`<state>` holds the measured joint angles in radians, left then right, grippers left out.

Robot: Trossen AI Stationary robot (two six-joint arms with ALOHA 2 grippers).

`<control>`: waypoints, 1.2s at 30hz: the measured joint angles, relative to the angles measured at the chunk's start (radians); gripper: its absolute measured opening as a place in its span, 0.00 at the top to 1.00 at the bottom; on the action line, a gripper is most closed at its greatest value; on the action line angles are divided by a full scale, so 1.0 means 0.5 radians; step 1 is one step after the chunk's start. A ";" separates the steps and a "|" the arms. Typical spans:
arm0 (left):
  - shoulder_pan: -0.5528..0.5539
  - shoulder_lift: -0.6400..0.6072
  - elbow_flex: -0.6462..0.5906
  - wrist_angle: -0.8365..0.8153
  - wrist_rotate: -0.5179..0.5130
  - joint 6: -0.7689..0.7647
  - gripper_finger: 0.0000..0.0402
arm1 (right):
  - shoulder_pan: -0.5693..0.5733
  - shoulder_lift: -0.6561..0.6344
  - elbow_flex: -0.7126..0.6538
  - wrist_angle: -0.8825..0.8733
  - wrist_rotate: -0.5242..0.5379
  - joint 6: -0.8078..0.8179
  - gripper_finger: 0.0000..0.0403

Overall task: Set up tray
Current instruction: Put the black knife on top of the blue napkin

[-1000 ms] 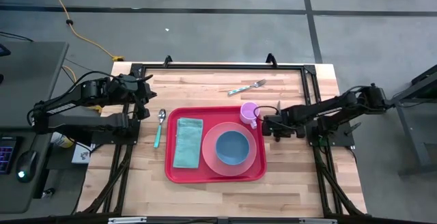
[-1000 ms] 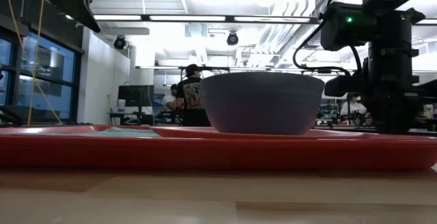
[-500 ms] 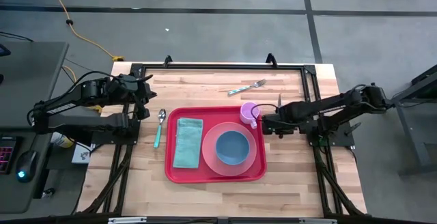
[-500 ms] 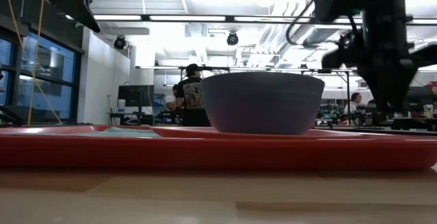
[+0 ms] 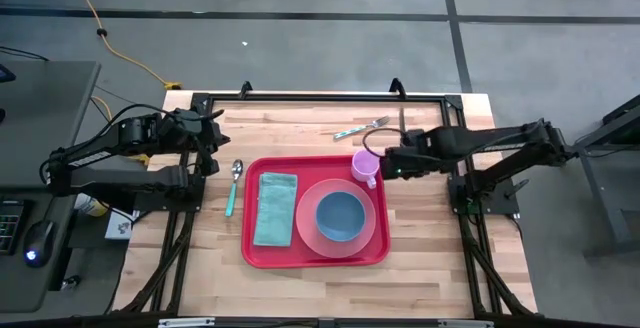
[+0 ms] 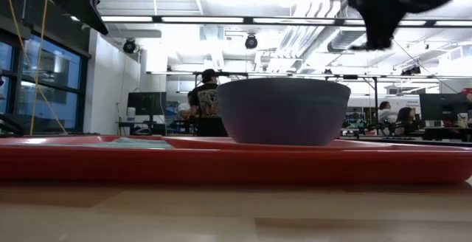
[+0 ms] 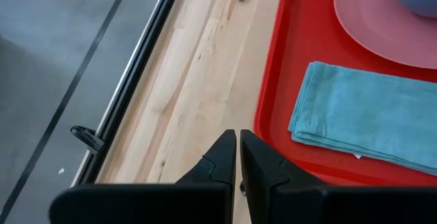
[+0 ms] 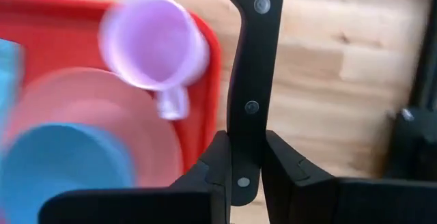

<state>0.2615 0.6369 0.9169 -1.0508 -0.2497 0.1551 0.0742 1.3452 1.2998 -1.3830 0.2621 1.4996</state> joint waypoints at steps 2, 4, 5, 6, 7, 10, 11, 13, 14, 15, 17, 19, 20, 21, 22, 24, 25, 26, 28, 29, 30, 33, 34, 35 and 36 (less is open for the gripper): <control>0.000 0.000 0.000 0.001 0.000 0.000 0.87 | 0.000 -0.001 0.106 -0.001 0.061 -0.070 0.92; 0.001 0.000 0.000 0.000 0.000 0.000 0.87 | 0.000 -0.001 0.205 -0.001 0.123 -0.134 0.92; 0.000 0.000 0.000 0.000 0.000 0.000 0.87 | 0.000 -0.001 0.254 -0.001 0.153 -0.172 0.92; 0.000 0.000 0.000 0.001 0.000 0.000 0.87 | 0.000 -0.001 0.302 0.000 0.180 -0.201 0.92; 0.000 0.000 0.000 0.000 0.000 0.000 0.87 | 0.000 -0.001 0.346 0.002 0.204 -0.239 0.92; 0.000 0.000 0.000 0.001 0.000 0.000 0.87 | 0.000 -0.001 0.470 0.021 0.264 -0.352 0.92; 0.001 0.000 0.001 0.001 0.000 0.000 0.87 | 0.000 -0.001 0.506 0.025 0.285 -0.382 0.92; 0.000 0.000 0.000 0.001 0.000 0.000 0.87 | 0.000 -0.001 0.573 0.060 0.338 -0.449 0.92; 0.000 0.000 0.001 0.001 0.000 0.000 0.87 | 0.000 -0.001 0.601 0.090 0.365 -0.487 0.92; 0.000 0.000 0.001 0.001 0.000 0.000 0.87 | 0.000 -0.001 0.629 0.131 0.394 -0.527 0.92; 0.000 0.000 0.000 0.001 0.000 0.000 0.87 | -0.001 -0.001 0.673 0.230 0.446 -0.620 0.92; 0.000 0.000 0.000 0.001 -0.001 0.000 0.87 | -0.012 -0.001 0.703 0.331 0.469 -0.710 0.92; 0.000 0.000 0.001 0.001 -0.001 0.000 0.87 | -0.019 -0.001 0.715 0.382 0.476 -0.755 0.92; 0.000 0.000 0.000 0.002 -0.001 -0.001 0.87 | -0.022 -0.001 0.722 0.433 0.476 -0.790 0.92; 0.000 0.000 0.001 0.002 -0.001 -0.003 0.87 | -0.028 -0.001 0.728 0.486 0.474 -0.831 0.92; 0.000 0.000 0.000 0.001 -0.001 -0.003 0.87 | -0.031 0.004 0.738 0.606 0.470 -0.917 0.92; 0.000 0.000 0.001 0.002 -0.001 -0.003 0.87 | -0.031 0.011 0.747 0.669 0.466 -0.958 0.92; 0.000 0.000 0.000 0.002 -0.001 -0.003 0.87 | -0.032 0.024 0.763 0.721 0.462 -1.002 0.92; 0.000 0.000 0.000 0.002 -0.001 -0.004 0.87 | -0.031 0.073 0.815 0.809 0.450 -1.092 0.92; 0.000 0.000 0.001 0.002 0.000 -0.007 0.87 | -0.031 0.108 0.853 0.841 0.439 -1.137 0.92; 0.000 0.000 0.000 0.002 0.008 -0.011 0.87 | -0.031 0.148 0.903 0.856 0.424 -1.180 0.92; 0.000 0.000 0.000 0.002 0.020 -0.011 0.87 | -0.031 0.305 1.103 0.853 0.398 -1.303 0.92; 0.000 0.000 0.000 0.002 0.021 -0.013 0.87 | -0.031 0.363 1.182 0.844 0.389 -1.347 0.92; 0.000 0.000 0.000 0.002 0.023 -0.020 0.87 | -0.031 0.425 1.272 0.832 0.382 -1.389 0.92; 0.000 0.000 0.000 0.002 0.025 -0.024 0.87 | -0.031 0.482 1.362 0.814 0.376 -1.427 0.92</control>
<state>0.2616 0.6368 0.9169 -1.0499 -0.2374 0.1433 0.0586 1.5864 1.9807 -0.9758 0.4499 0.7862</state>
